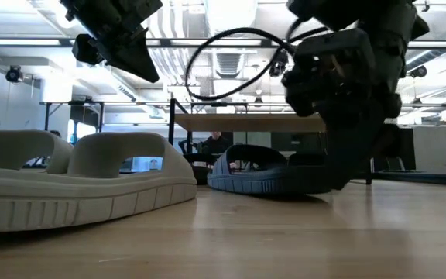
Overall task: Pick and place slides into the shelf
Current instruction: Put the black slide under the shelf
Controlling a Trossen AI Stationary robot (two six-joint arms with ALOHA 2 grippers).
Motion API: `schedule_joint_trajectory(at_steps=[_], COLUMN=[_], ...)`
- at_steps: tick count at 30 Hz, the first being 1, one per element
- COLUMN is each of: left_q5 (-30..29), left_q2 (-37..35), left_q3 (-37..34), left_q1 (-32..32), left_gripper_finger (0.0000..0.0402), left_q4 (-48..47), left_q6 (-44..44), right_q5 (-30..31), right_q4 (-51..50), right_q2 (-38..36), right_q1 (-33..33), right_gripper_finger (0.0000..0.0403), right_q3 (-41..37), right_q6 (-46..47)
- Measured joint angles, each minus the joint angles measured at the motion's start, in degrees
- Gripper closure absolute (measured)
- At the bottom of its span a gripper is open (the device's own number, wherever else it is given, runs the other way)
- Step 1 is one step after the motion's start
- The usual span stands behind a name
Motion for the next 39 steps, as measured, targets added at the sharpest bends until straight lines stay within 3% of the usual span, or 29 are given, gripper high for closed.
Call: schedule_joint_trajectory(at_steps=[12,18,28,33,39], left_q5=[0.7,1.8,1.8,1.8,1.7], left_q2=[0.0,0.0,0.0,0.0,0.0], left_q3=[0.0,0.0,-0.2,-0.3,-0.3], left_q1=[0.0,0.0,0.0,0.0,0.0], left_gripper_finger=[0.0393,0.0393,0.0393,0.0393,0.0393], left_q4=[0.0,-0.1,-0.3,-0.2,-0.4], left_q6=[0.0,-0.1,-0.1,0.0,0.0], right_q5=[1.5,1.8,4.4,1.5,-1.6], right_q4=[0.0,-5.2,-4.8,-3.6,-11.0], right_q2=[9.9,11.2,8.8,6.1,2.9], right_q1=[-4.1,-6.1,-9.4,-9.7,-8.9], right_gripper_finger=[0.0394,0.0394,0.0394,0.0394,0.0394], right_q3=[12.4,17.0,15.3,15.4,12.9], right_q6=[-11.9,-16.6,-22.4,-25.7,-25.7])
